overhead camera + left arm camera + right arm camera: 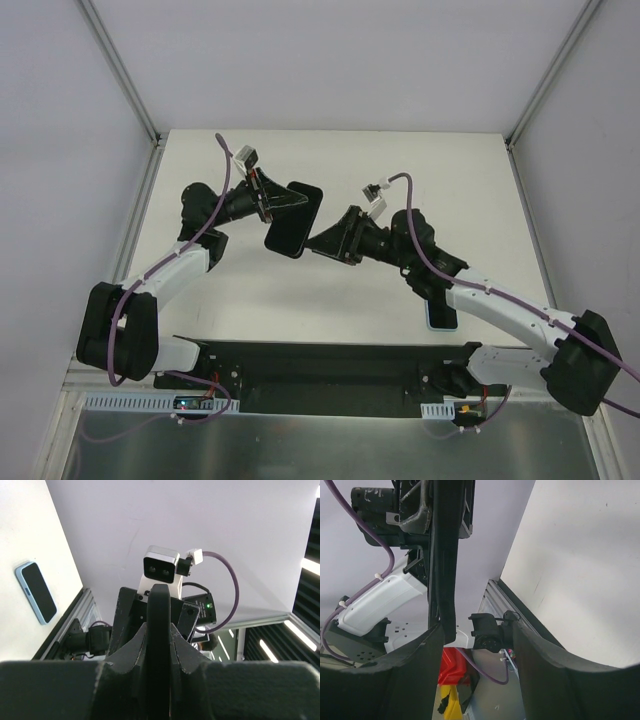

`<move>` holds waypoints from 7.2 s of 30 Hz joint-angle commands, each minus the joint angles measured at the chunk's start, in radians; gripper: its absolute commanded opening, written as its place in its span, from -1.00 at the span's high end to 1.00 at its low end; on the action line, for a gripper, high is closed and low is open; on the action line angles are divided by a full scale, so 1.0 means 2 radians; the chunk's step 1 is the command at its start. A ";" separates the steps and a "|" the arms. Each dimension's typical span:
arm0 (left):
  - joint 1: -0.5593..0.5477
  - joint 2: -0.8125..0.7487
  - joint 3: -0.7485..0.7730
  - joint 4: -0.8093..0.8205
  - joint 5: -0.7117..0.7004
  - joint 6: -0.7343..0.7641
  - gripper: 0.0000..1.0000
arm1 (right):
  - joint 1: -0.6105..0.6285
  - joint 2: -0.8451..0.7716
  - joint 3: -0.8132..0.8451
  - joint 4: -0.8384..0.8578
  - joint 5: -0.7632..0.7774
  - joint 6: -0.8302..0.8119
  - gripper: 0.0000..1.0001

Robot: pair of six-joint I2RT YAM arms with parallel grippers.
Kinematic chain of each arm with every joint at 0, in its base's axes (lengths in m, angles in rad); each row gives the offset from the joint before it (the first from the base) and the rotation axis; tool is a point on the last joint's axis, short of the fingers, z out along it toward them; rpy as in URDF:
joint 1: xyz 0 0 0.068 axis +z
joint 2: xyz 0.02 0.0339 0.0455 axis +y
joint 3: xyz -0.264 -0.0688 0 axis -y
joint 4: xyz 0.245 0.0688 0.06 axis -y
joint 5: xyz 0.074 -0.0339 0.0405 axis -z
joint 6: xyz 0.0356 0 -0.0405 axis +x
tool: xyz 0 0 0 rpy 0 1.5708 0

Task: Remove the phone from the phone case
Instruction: Remove the phone case from the phone.

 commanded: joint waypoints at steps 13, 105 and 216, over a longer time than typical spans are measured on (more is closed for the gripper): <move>-0.009 -0.036 -0.005 0.031 -0.030 -0.024 1.00 | 0.014 -0.087 0.016 -0.157 0.160 -0.057 -0.34; -0.005 -0.108 -0.136 0.008 -0.081 -0.011 1.00 | -0.041 0.174 0.114 0.199 0.056 0.132 -0.19; -0.232 0.039 0.014 -0.452 -0.314 0.508 -0.66 | -0.045 0.262 0.241 -0.531 0.243 -0.138 0.97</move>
